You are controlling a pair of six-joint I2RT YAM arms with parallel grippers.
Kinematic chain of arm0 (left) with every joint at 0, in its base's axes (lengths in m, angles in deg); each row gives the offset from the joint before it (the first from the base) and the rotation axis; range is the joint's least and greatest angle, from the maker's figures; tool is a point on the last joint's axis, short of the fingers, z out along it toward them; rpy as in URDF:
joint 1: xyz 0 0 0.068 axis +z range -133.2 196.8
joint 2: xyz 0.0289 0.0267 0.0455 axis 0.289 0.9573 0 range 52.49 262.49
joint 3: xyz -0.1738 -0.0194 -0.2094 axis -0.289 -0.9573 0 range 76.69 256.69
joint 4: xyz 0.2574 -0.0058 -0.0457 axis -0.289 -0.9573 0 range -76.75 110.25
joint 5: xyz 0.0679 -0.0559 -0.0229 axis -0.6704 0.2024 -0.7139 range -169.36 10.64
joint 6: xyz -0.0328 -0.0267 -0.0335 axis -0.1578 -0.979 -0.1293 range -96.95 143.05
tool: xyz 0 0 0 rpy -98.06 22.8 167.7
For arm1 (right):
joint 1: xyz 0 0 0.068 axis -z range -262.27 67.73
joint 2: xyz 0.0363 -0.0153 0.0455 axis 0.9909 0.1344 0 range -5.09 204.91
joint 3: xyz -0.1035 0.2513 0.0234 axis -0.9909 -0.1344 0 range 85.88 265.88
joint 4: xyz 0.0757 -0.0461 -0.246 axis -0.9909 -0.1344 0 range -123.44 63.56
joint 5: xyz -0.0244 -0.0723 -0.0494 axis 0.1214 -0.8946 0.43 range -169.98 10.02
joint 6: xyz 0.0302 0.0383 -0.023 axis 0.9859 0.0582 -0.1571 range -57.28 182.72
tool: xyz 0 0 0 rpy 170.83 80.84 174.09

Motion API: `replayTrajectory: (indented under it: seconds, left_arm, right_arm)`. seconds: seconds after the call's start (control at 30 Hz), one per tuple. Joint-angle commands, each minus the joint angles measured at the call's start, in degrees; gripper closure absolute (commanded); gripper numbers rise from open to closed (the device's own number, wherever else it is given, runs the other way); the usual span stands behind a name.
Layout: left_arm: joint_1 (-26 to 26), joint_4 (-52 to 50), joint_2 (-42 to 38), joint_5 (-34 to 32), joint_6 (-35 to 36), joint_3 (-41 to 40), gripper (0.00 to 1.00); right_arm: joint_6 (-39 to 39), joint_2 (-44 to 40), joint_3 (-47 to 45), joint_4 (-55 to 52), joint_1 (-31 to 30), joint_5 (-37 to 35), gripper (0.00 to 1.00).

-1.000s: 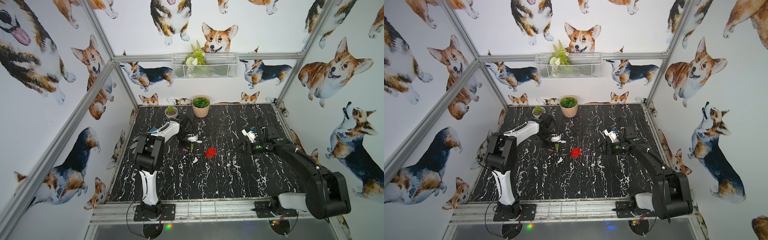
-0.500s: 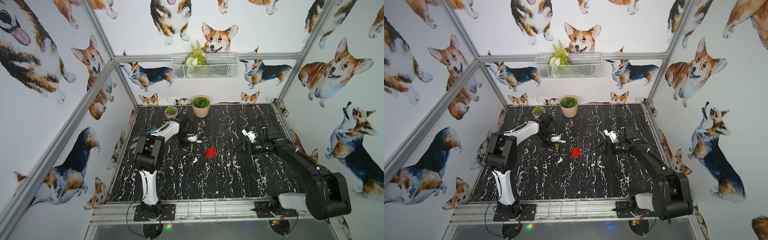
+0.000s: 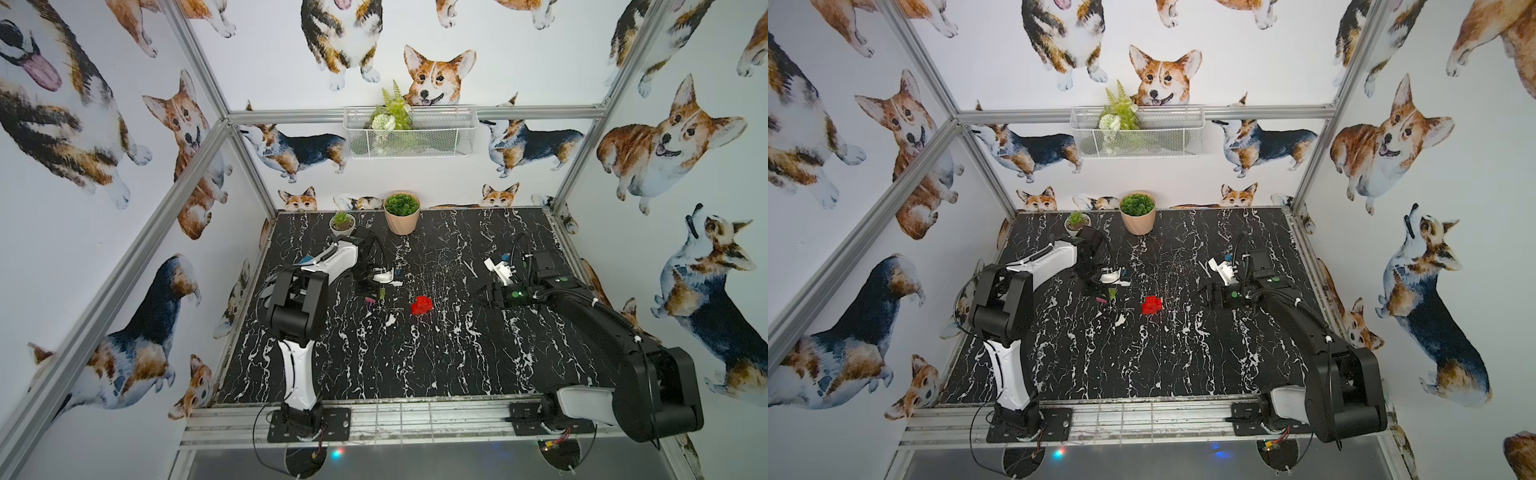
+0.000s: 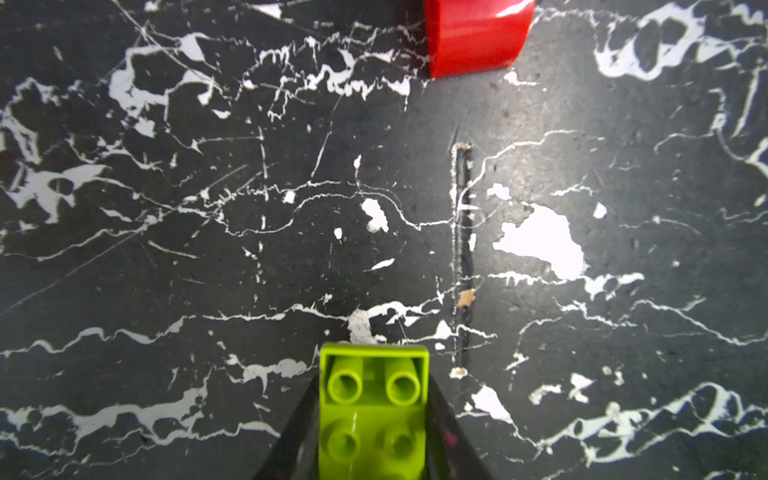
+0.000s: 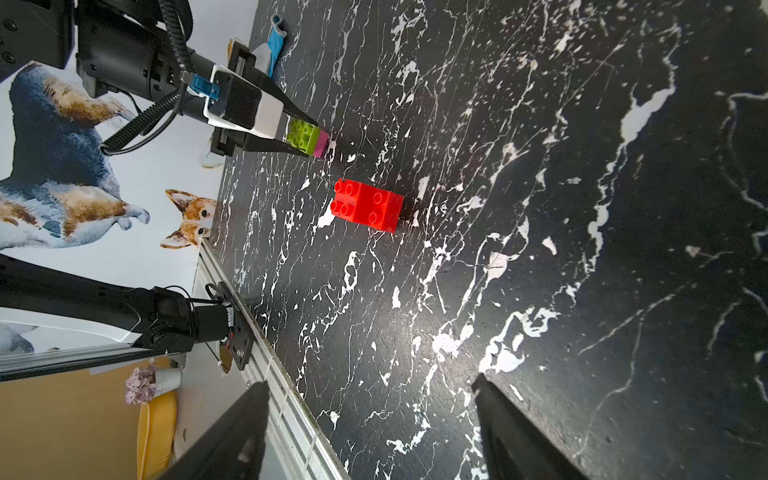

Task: Assemble the letter s with lego
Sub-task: Assemble the lego brick with the lego brick.

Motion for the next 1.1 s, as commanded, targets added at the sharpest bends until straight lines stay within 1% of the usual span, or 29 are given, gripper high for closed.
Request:
replayTrajectory:
  seconds: [0.0, 0.2, 0.33, 0.5, 0.67, 0.87, 0.93, 1.07]
  left_arm:
    - [0.05, -0.84, 0.40, -0.43, 7.91, -0.20, 0.85]
    - [-0.15, -1.41, 0.86, -1.41, 9.87, -0.04, 0.86]
    - [-0.15, -0.76, 1.00, -0.47, 9.85, -0.54, 0.86]
    - [-0.15, -0.95, 0.75, -1.46, 10.24, -1.17, 0.87]
    - [0.43, -0.49, 1.35, 0.84, 8.57, -1.86, 0.88]
    - [1.00, 1.52, 0.93, 1.79, 7.14, -3.32, 0.88]
    - [1.12, 1.54, 0.75, 1.82, 6.98, -3.11, 0.88]
    - [1.13, 1.71, 0.32, 3.02, 6.43, -2.44, 0.82]
  right_arm:
    - [-1.29, -0.02, 0.00, -0.89, -0.16, 0.22, 0.20]
    - [-1.49, 0.02, 0.09, -1.17, -0.14, 0.32, 0.20]
    - [-1.74, 0.20, 0.09, -1.32, -0.11, 0.26, 0.20]
    - [-2.02, -0.10, 0.18, -1.68, -0.11, 0.04, 0.20]
    - [-2.55, -0.10, 0.35, -2.18, -0.11, -0.05, 0.20]
    - [-2.81, 0.00, 0.49, -2.56, -0.12, -0.18, 0.21]
    - [-2.82, 0.17, 0.44, -2.47, -0.11, -0.03, 0.20]
    - [-2.82, 0.25, 0.69, -2.38, -0.11, -0.03, 0.20]
